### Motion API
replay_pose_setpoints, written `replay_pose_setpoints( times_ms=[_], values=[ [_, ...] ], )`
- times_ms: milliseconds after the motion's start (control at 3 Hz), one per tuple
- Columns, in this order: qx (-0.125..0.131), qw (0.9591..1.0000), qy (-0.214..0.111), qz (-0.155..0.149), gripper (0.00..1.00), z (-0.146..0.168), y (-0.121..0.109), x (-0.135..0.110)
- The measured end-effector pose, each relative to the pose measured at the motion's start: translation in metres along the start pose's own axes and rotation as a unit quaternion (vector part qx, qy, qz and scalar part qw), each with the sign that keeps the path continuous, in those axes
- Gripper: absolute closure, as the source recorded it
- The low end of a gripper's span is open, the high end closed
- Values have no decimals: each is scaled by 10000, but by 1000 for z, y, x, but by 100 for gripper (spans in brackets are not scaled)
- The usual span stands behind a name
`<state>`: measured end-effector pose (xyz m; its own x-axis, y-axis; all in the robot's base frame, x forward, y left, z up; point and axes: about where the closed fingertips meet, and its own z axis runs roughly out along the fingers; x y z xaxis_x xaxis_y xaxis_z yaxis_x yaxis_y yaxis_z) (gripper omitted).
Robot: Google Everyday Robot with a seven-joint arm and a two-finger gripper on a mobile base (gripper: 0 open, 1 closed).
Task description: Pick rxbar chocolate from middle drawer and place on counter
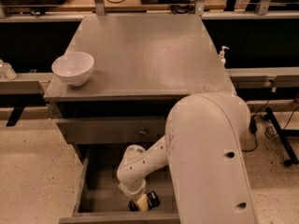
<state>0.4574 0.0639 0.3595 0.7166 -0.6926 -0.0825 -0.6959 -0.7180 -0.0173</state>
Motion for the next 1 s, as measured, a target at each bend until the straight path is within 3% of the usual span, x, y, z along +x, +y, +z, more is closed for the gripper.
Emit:
replay_pose_setpoints(
  times_ms=[667, 1000],
  values=[
    [124, 9985, -157, -518, 10, 19, 4, 14],
    [65, 9973, -239, -693, 18, 29, 0, 15]
  ],
)
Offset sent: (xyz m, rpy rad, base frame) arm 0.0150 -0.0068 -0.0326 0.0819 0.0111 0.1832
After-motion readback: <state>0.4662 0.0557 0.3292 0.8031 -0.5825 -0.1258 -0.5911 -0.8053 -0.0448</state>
